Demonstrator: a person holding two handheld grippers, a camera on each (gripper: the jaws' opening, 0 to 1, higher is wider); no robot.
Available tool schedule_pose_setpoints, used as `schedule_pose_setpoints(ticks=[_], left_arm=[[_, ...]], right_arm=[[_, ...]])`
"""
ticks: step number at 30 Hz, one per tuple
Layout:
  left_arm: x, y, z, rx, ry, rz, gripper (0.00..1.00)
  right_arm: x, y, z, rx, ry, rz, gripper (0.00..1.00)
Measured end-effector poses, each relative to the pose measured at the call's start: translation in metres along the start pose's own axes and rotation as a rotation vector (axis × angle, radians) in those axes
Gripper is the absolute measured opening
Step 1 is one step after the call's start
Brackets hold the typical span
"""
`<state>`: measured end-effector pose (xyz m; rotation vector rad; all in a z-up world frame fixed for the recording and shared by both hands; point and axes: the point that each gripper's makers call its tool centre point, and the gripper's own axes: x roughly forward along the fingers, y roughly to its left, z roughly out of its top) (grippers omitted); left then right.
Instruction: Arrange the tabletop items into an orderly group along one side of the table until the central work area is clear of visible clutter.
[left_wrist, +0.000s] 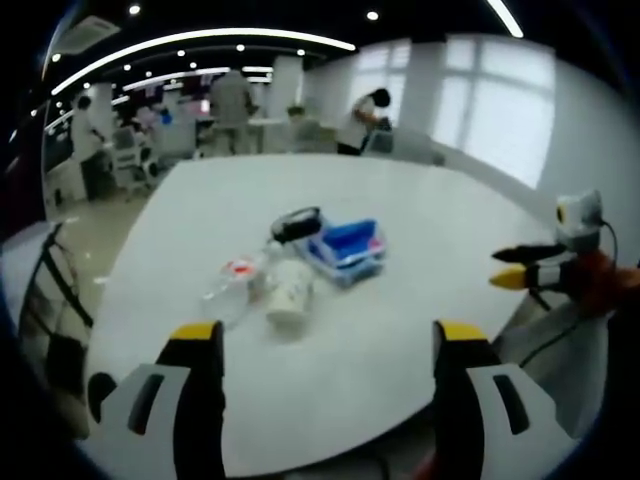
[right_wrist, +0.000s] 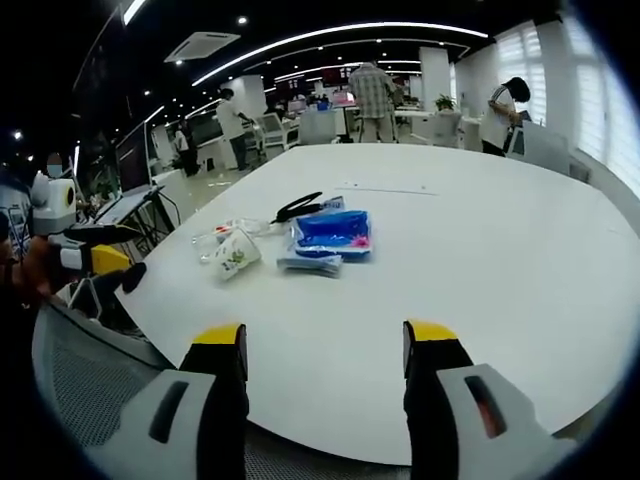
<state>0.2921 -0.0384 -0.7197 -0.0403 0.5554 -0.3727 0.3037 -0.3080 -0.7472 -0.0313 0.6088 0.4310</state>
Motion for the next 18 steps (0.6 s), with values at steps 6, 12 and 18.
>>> schedule_pose_setpoints(ticks=[6, 12, 18], left_arm=[[-0.0003, 0.0008, -0.0003, -0.011, 0.0, 0.001, 0.82], [0.0002, 0.0012, -0.0002, -0.012, -0.001, 0.004, 0.82], [0.0002, 0.0021, -0.0006, -0.016, 0.0, 0.007, 0.82]], right_arm=[[0.001, 0.0013, -0.0012, -0.005, 0.006, 0.007, 0.63], [0.0008, 0.0007, -0.0013, -0.002, 0.007, 0.006, 0.63], [0.0003, 0.0, -0.0014, 0.001, 0.007, 0.005, 0.62]])
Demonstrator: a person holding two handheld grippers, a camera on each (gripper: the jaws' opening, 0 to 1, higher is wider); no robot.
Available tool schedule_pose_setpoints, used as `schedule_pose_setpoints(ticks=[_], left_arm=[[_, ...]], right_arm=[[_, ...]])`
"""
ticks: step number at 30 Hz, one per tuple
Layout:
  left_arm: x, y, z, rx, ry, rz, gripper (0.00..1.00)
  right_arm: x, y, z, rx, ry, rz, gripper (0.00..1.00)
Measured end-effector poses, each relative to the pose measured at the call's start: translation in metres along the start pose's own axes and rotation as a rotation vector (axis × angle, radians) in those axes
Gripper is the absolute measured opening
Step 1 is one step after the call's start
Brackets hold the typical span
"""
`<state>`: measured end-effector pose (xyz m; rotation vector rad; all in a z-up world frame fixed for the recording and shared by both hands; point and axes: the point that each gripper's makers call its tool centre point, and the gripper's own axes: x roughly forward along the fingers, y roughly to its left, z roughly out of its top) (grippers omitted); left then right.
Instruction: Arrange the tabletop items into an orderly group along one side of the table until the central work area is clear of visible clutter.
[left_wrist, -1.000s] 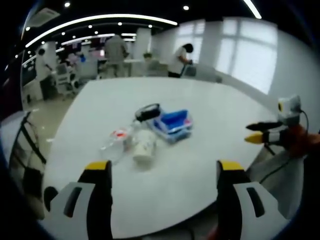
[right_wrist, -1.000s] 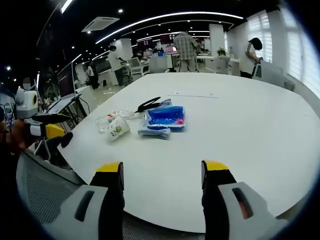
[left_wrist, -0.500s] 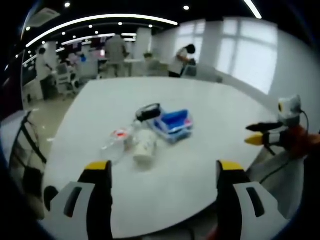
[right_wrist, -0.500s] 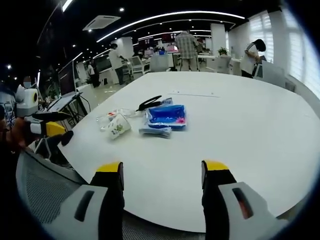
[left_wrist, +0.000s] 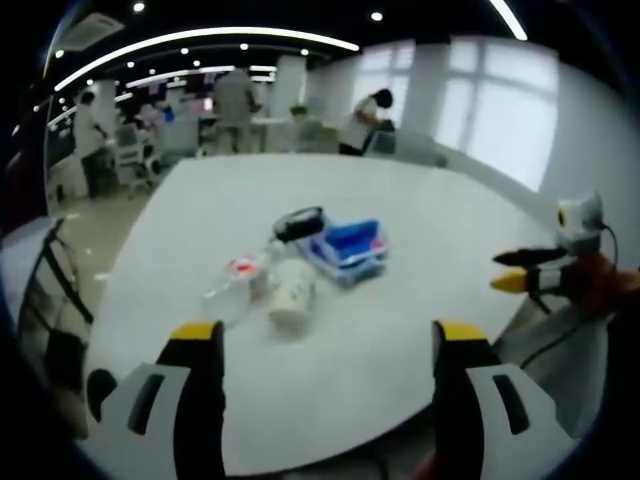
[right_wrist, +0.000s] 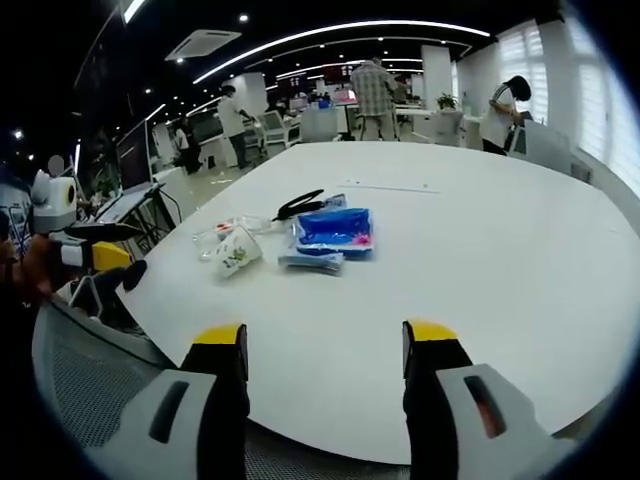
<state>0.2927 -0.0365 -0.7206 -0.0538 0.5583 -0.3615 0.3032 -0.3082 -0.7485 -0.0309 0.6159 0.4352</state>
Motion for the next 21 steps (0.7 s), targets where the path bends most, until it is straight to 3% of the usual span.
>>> schedule_pose_setpoints(ticks=[21], left_arm=[[-0.0003, 0.0024, 0.0014, 0.002, 0.001, 0.011, 0.81]], right_arm=[[0.001, 0.0029, 0.0013, -0.004, -0.001, 0.006, 0.62]])
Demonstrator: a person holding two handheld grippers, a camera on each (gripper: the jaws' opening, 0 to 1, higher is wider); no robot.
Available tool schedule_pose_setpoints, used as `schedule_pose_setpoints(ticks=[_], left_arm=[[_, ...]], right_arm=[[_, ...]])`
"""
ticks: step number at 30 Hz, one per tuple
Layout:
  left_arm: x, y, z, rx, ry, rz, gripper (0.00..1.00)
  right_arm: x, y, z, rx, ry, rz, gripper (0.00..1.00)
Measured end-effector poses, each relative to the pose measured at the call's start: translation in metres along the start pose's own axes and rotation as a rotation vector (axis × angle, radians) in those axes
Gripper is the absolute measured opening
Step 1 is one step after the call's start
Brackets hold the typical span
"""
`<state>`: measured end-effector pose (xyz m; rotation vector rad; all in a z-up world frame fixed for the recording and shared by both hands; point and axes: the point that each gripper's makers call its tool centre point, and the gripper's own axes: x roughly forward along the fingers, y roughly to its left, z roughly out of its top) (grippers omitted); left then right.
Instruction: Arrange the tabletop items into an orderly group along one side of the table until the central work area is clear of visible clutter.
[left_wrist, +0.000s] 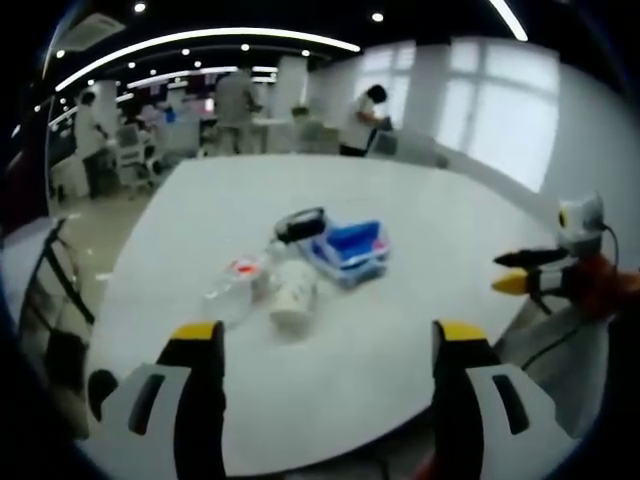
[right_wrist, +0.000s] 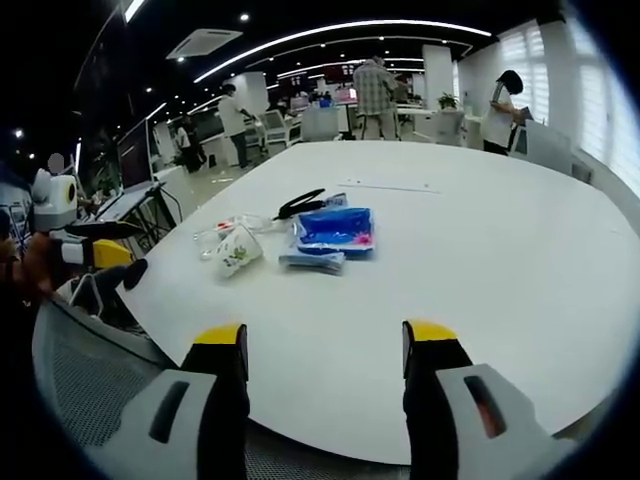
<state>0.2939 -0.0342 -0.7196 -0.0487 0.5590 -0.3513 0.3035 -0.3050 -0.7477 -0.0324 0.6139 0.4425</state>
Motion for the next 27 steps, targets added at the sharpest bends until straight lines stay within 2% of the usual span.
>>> schedule_pose_setpoints(ticks=[11, 20, 27], left_arm=[[0.007, -0.008, 0.004, 0.037, 0.027, -0.027, 0.79], [0.05, -0.007, 0.01, 0.069, 0.065, -0.033, 0.77], [0.087, -0.003, 0.007, 0.125, 0.132, -0.022, 0.74]], right_arm=[[0.0, 0.001, 0.001, 0.005, -0.008, 0.006, 0.62], [0.0, 0.003, 0.002, 0.008, -0.013, 0.019, 0.62], [0.001, 0.005, 0.002, -0.002, -0.012, 0.031, 0.62]])
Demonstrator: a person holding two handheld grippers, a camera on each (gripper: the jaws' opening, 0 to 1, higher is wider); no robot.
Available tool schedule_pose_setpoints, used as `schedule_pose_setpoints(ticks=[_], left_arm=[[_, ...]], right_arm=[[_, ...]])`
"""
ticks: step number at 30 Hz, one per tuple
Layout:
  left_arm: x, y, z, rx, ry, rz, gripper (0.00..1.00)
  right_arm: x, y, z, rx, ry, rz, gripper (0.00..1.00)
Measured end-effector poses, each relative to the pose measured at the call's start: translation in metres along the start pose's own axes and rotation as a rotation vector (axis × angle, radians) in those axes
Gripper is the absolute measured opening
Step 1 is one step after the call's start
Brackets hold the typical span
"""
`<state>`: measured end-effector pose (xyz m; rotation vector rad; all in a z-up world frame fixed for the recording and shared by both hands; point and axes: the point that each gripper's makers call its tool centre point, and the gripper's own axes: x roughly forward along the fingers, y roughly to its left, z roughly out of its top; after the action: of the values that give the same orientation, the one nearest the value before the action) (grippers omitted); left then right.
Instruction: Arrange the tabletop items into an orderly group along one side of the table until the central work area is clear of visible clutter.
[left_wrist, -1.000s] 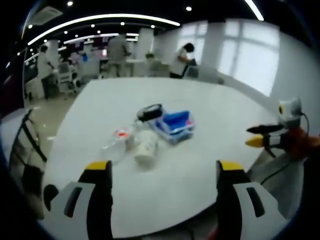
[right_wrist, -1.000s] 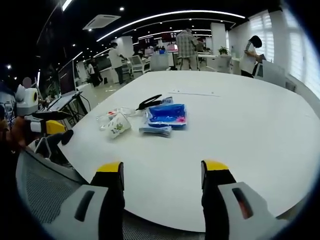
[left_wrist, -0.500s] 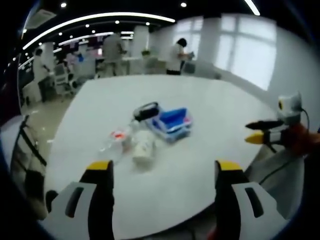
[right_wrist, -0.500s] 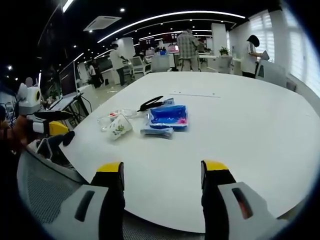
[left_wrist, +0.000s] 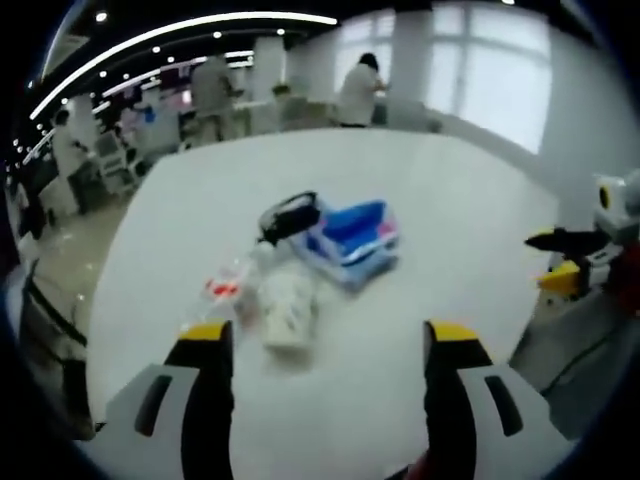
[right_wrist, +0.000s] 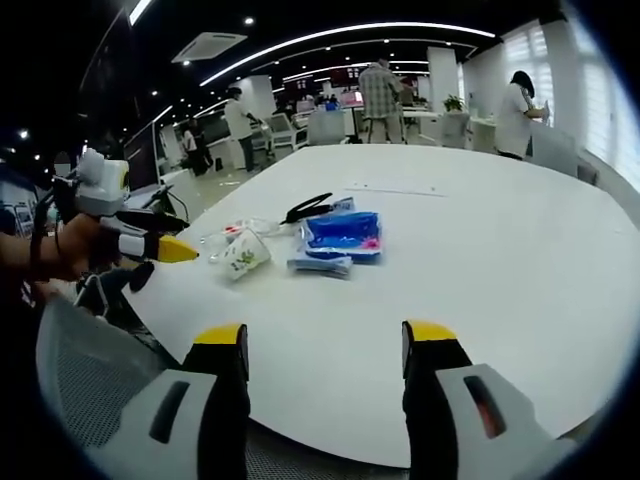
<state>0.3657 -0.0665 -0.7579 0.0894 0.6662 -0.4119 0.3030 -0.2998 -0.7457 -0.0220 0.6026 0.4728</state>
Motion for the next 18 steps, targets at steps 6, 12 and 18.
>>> schedule_pose_setpoints(ticks=[6, 12, 18], left_arm=[[0.023, 0.009, -0.002, 0.047, 0.05, 0.026, 0.7], [0.045, 0.017, -0.006, 0.064, 0.101, 0.022, 0.69], [0.065, 0.019, -0.018, 0.029, 0.16, 0.009, 0.66]], right_arm=[[0.0, -0.001, -0.001, 0.012, 0.001, 0.0, 0.62], [0.001, 0.0, -0.001, 0.013, 0.005, 0.002, 0.62], [0.002, 0.001, -0.002, 0.009, 0.011, 0.001, 0.62]])
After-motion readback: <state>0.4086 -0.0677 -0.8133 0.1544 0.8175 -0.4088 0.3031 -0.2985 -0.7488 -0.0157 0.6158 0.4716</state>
